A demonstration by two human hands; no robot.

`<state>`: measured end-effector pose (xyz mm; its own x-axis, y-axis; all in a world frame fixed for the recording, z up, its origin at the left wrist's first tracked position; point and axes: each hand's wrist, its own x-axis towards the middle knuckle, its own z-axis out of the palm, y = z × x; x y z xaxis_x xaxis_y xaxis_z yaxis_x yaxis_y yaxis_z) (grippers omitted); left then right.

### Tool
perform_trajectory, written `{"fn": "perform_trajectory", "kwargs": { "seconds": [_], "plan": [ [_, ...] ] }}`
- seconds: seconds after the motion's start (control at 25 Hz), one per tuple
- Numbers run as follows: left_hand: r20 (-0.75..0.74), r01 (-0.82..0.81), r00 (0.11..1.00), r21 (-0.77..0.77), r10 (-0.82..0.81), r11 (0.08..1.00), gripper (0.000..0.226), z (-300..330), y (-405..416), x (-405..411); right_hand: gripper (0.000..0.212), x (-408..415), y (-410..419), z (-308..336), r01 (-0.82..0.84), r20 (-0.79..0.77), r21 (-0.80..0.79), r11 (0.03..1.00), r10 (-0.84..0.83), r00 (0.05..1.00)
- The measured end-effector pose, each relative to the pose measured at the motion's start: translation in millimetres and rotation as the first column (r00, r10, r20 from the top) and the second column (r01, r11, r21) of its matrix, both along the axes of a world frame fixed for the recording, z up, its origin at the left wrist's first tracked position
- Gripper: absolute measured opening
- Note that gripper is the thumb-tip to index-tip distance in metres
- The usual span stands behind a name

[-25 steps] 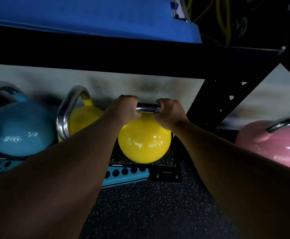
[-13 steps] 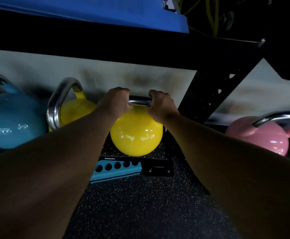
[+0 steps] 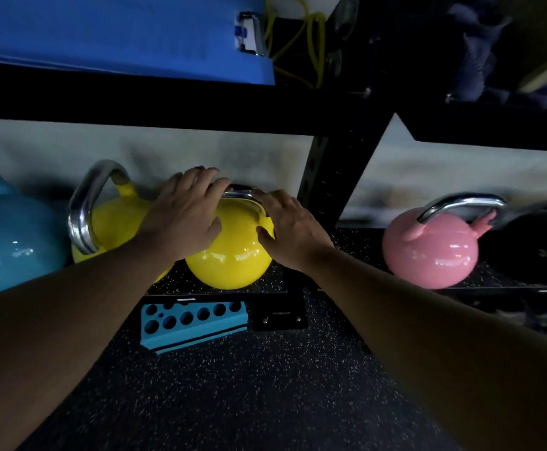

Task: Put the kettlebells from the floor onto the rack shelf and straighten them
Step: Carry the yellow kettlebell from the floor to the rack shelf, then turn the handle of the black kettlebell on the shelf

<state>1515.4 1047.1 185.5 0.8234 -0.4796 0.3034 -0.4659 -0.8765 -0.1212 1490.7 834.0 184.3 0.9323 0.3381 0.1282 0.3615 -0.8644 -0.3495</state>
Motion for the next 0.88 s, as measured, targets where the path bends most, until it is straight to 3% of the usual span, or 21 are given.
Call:
{"fn": "perform_trajectory", "kwargs": {
  "seconds": [0.16, 0.32, 0.52, 0.88],
  "plan": [
    [-0.093, 0.067, 0.994, 0.067, -0.060, 0.996, 0.050, 6.5, -29.3, -26.3, 0.046, -33.2, -26.4, 7.4, 0.042, 0.022, -0.010, 0.999, -0.042, 0.999],
    [-0.142, 0.234, 0.966, 0.104, -0.218, 0.967, 0.029, 17.3, -86.6, -48.4, 0.032, -63.5, -101.4, 1.5, 0.116, 0.086, -0.057, 0.992, -0.111, 0.990],
    [-0.164, 0.267, 0.957, 0.179, -0.239, 0.947, 0.030, 15.2, -181.2, -70.5, 0.030, -99.2, -219.7, -11.8, 0.230, 0.073, -0.080, 0.970, -0.224, 0.972],
    [-0.183, 0.278, 0.947, 0.044, -0.266, 0.960, 0.033, 44.5, -434.5, -97.4, 0.033, -146.8, -484.7, 48.4, 0.385, 0.112, -0.174, 0.906, -0.370, 0.922]
  ]
}}
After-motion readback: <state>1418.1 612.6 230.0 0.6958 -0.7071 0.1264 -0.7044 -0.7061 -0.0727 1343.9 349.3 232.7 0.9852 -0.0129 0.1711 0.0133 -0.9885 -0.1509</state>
